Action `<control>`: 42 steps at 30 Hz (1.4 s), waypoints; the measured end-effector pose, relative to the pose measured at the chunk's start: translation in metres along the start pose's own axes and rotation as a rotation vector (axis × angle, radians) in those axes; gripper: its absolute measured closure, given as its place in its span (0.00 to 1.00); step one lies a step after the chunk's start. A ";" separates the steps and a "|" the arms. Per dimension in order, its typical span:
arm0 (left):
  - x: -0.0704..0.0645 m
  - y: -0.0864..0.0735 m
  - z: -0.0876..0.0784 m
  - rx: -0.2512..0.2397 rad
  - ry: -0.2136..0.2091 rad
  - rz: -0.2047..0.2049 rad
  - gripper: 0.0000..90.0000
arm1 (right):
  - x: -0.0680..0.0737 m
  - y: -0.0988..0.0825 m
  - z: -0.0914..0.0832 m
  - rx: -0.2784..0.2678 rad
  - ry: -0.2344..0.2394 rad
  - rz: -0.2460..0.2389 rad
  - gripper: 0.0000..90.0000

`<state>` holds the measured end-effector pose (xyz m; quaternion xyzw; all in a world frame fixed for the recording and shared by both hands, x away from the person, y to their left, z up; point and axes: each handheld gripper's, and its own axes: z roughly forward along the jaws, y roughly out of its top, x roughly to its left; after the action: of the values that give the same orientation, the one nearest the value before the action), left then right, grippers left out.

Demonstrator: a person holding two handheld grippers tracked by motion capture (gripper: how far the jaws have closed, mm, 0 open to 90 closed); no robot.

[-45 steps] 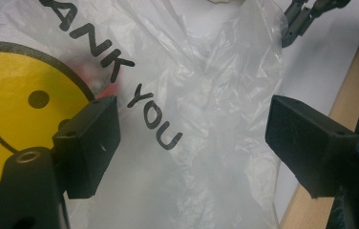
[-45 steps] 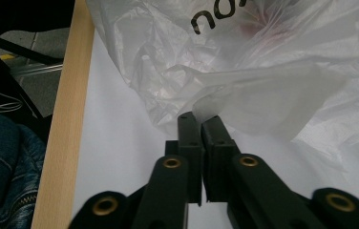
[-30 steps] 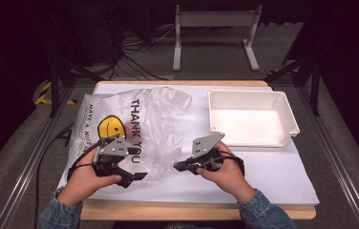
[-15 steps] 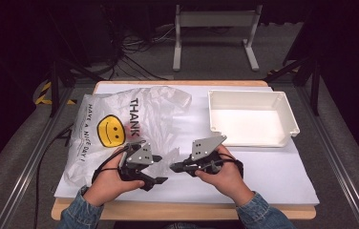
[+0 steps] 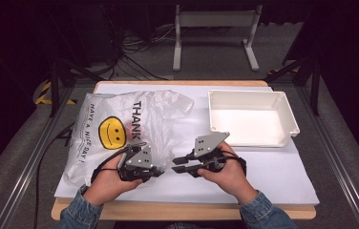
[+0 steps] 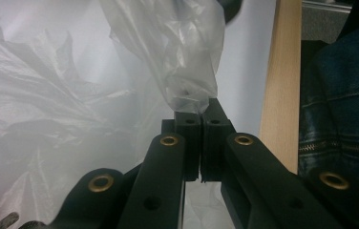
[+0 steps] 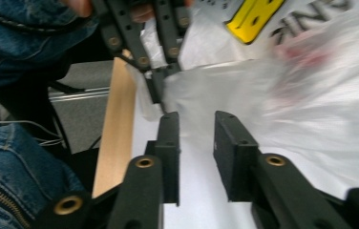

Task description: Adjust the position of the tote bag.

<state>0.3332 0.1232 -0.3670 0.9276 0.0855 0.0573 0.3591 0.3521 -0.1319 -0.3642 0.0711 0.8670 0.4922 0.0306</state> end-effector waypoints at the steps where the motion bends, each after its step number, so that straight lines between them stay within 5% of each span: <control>1: 0.000 -0.001 -0.002 0.000 -0.003 -0.002 0.99 | -0.002 0.001 -0.004 -0.011 -0.014 0.005 0.73; 5: -0.003 -0.003 -0.008 0.004 -0.010 -0.008 0.99 | -0.011 0.003 -0.014 -0.043 -0.057 0.039 0.61; 10: -0.006 -0.008 -0.015 0.006 -0.004 -0.025 0.99 | -0.043 0.005 -0.026 -0.078 -0.217 0.089 0.42; 15: -0.008 -0.013 -0.019 0.007 -0.013 -0.029 0.99 | -0.076 0.006 -0.028 -0.129 -0.237 0.171 0.30; 22: -0.007 -0.022 -0.029 -0.013 -0.044 -0.052 0.98 | -0.104 0.008 -0.022 -0.112 -0.325 0.151 0.23; 30: -0.009 -0.025 -0.033 -0.013 -0.040 -0.056 0.98 | -0.132 0.006 -0.007 -0.063 -0.344 0.141 0.19; 38: -0.008 -0.026 -0.032 -0.012 -0.040 -0.060 0.97 | -0.147 0.002 0.010 -0.002 -0.280 0.169 0.26; 40: -0.007 -0.026 -0.033 -0.015 -0.038 -0.059 0.97 | -0.147 0.002 0.012 0.018 -0.259 0.165 0.35; 42: -0.007 -0.026 -0.033 -0.015 -0.033 -0.060 0.97 | -0.146 0.004 0.013 0.046 -0.252 0.134 0.55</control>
<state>0.3176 0.1627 -0.3605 0.9227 0.1068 0.0320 0.3691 0.4982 -0.1418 -0.3700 0.1907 0.8608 0.4601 0.1046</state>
